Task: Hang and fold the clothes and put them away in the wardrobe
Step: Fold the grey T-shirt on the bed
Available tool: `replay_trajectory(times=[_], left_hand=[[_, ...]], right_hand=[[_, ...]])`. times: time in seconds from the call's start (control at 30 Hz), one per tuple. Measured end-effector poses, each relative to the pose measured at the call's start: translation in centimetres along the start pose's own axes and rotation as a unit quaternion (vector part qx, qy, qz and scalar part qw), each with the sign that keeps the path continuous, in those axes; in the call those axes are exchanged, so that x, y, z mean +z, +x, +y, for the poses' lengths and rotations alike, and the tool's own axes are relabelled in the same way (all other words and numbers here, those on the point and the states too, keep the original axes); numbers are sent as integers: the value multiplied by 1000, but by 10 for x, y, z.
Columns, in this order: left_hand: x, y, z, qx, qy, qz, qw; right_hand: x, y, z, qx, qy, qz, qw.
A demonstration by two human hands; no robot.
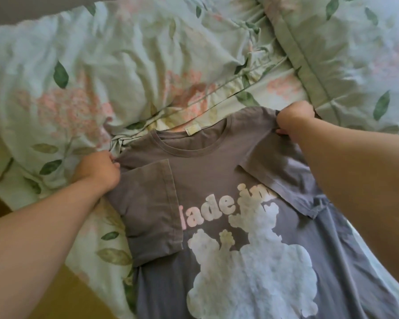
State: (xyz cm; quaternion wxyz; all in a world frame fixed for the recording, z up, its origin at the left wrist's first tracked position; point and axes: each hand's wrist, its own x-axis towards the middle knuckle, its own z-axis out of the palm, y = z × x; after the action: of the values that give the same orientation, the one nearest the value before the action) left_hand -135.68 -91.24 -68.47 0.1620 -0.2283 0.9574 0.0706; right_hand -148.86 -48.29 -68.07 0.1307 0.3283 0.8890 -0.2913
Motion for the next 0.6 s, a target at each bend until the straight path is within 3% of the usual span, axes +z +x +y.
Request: replay_trajectory(times=[0.1,0.17,0.27,0.33,0.4,0.5,0.6], left_hand=[[0,-1,3,-2,-12,-33,999],[-7,-2,3,-8,-78,-53,996],[-16,-9,0,6,-170,-145,975],[-18,-10,-5,52,-149,-214,964],[-20,-8,-9,100,-99,-227,964],[-25,-4,-6,164,-13,-189,968],[-37,-4,4,204,52,-160,964]], right_hand=[[4,4,-3,-48,7,-16,999],[5,2,-4,-111,-23,-22,993],[5,-4,-4,-185,-92,-72,976],[0,-8,0,-221,-223,-101,944],[-6,-12,3,-265,-318,-93,905],[-17,-20,-1,-307,-341,-84,884],[-31,-31,-8,-304,-344,-58,886]])
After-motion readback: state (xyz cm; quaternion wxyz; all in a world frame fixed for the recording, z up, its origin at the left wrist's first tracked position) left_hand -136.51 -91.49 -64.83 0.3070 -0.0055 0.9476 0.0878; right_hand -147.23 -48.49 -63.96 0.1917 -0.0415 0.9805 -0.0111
